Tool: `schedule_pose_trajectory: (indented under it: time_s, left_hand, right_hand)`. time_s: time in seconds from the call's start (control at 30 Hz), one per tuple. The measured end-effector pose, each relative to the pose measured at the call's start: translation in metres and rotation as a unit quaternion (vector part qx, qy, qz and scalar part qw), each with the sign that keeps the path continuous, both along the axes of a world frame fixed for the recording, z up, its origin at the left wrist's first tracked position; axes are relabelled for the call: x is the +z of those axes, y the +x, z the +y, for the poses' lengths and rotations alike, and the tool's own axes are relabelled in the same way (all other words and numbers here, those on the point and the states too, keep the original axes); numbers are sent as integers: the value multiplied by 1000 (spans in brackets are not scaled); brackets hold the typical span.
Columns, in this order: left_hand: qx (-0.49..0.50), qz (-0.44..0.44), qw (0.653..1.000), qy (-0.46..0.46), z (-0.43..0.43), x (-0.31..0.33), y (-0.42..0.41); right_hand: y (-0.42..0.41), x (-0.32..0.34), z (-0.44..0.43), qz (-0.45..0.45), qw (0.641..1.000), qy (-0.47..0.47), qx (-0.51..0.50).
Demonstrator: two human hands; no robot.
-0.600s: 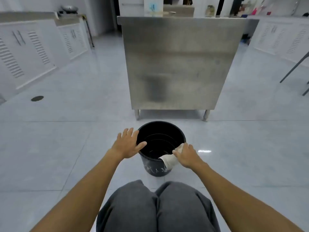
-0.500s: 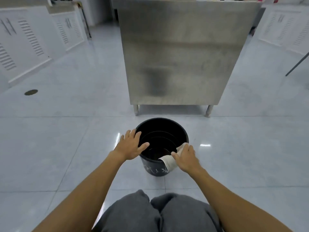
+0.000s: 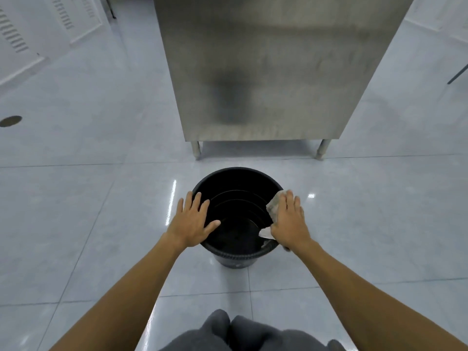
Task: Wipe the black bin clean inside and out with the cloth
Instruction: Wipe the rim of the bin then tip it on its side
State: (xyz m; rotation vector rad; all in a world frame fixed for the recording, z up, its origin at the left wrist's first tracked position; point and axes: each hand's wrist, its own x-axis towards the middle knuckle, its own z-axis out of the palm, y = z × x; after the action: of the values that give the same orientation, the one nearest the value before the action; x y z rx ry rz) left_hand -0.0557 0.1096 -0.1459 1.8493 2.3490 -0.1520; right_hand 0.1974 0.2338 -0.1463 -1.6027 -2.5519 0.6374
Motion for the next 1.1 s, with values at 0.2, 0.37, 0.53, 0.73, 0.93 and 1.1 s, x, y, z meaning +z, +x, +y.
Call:
schedule_pose_trajectory:
  time_s: [0.2,0.37,0.53,0.73,0.93,1.1]
  left_hand:
    - [-10,-2,1000,-3,-4,0,10]
    - [-6,-4,1000,12,-3,-5,15]
    - [-6,14,1000,12,-5,-8,17]
    - [0,18,999,27,-4,-12,16]
    - [-3,11,999,48,-4,-15,15]
    - [-8,2,999,34,-8,-11,18]
  right_hand:
    - [21,-3,13,131,989,-61,23]
    - [7,2,3,270,951,-96,-119]
    - [5,-3,3,339,871,-217,-282]
    - [2,-24,22,374,772,-307,-412]
    - [3,-18,22,346,803,-233,-425]
    - [-1,21,8,236,930,4,-281]
